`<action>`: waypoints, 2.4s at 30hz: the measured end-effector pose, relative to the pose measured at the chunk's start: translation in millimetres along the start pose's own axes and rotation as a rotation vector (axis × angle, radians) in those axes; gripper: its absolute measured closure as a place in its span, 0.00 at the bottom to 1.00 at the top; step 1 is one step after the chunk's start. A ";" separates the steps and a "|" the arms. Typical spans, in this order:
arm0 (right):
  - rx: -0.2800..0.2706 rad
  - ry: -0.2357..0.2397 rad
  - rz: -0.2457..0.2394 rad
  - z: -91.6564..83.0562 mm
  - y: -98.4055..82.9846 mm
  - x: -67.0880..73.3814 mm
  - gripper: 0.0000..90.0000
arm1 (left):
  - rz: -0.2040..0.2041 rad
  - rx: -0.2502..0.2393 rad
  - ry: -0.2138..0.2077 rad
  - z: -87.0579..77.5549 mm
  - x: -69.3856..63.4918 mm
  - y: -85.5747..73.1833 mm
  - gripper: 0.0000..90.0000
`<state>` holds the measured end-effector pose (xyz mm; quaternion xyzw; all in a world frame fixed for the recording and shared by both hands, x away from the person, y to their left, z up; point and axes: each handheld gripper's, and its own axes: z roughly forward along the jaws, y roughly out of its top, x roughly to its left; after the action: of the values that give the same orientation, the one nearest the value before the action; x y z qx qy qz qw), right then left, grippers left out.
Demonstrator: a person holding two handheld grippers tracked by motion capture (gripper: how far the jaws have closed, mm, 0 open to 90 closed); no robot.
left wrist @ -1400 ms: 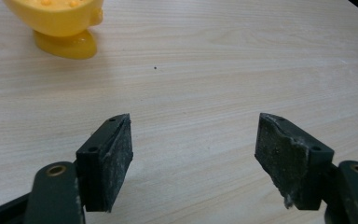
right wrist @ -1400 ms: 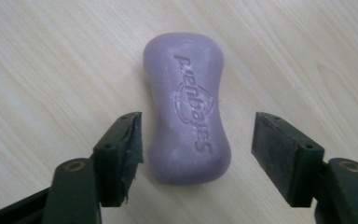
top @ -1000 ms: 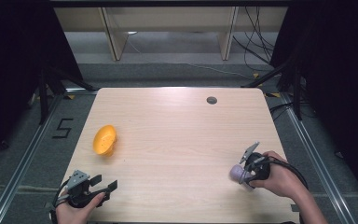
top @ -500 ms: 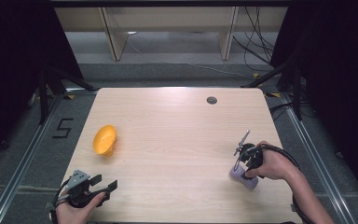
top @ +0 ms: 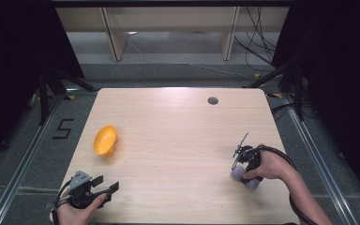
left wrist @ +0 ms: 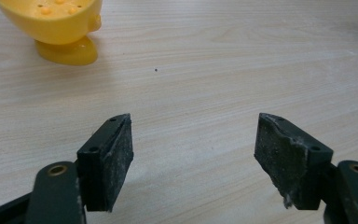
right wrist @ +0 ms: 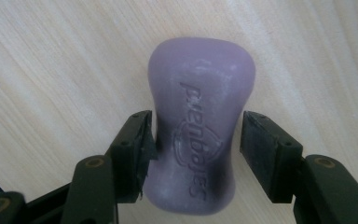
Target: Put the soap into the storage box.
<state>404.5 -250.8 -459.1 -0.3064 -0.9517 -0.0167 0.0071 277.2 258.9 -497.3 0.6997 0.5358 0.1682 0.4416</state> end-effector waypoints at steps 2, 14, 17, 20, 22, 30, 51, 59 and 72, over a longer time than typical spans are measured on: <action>0.004 0.000 -0.009 3.7 1.3 -0.1 0.50 | -0.002 0.000 0.001 0.3 -0.2 -0.2 0.30; 0.019 -0.023 -0.012 13.1 3.6 4.7 0.55 | 0.007 -0.016 -0.002 0.2 -0.1 -0.2 0.31; -0.002 -0.024 -0.015 13.6 1.8 7.1 0.56 | 0.003 -0.028 -0.004 -0.1 -0.4 0.3 0.32; -0.017 -0.039 -0.022 14.2 -0.8 7.9 0.56 | 0.008 -0.031 0.002 -0.8 -1.3 0.8 0.33; -0.029 -0.050 -0.014 14.5 -2.0 11.0 0.56 | 0.011 -0.032 -0.005 -0.6 -0.9 0.5 0.33; -0.075 -0.133 -0.057 13.7 -8.3 27.3 0.56 | 0.011 -0.052 -0.013 -0.1 -1.3 0.7 0.34; -0.358 -0.367 -0.073 3.0 -28.5 50.4 0.56 | 0.006 -0.069 -0.051 -0.3 -2.2 1.1 0.35; -0.411 -0.418 -0.087 -0.1 -30.9 54.0 0.56 | 0.006 -0.075 -0.058 -0.1 -2.3 1.9 0.36; -0.507 -0.545 -0.118 -24.3 -26.3 78.8 0.56 | 0.052 -0.111 -0.084 -4.4 -10.1 30.8 0.38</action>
<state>325.2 -227.1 -433.6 -0.2362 -0.9003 -0.1700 -0.3237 288.9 250.6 -467.9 0.6942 0.4885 0.1794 0.4971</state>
